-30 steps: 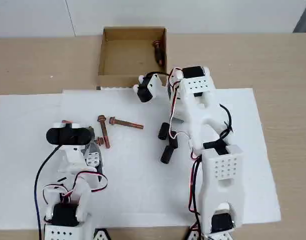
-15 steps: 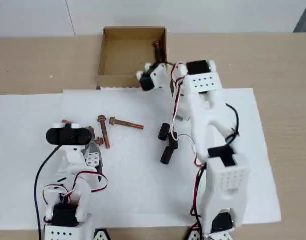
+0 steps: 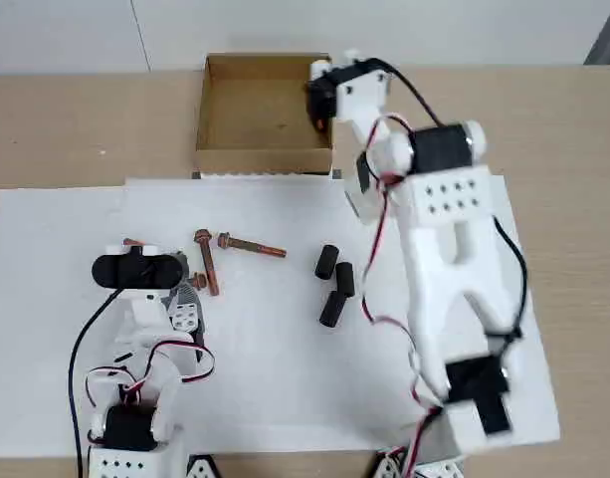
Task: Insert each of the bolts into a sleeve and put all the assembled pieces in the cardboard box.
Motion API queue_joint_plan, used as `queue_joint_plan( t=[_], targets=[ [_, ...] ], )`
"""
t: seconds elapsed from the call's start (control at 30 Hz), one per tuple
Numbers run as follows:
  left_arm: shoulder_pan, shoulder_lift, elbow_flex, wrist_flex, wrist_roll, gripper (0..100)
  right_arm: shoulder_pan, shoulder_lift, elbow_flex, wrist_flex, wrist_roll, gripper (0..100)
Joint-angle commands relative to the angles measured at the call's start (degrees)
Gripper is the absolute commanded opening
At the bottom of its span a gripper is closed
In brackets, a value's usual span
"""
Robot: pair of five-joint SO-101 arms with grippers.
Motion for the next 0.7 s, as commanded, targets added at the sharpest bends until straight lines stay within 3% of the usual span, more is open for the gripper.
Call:
queue_joint_plan(
  t=[0.0, 0.27, 0.47, 0.67],
  targets=[
    [-0.6, -0.6, -3.4, 1.1, 0.2, 0, 0.1, -11.6, 7.1, 0.2, -4.7, 0.2],
    [-1.0, 6.3, -16.2, 6.7, -4.2, 0, 7.0, -32.0, 29.0, -0.3, -6.9, 0.2],
    [-3.0, 23.6, -29.4, 7.4, -4.1, 0, 15.2, -42.3, 39.3, -0.4, -6.7, 0.3],
    [-3.4, 42.1, -44.4, 10.5, -4.0, 0, 17.1, -49.7, 45.5, -0.9, -6.7, 0.3]
  ],
)
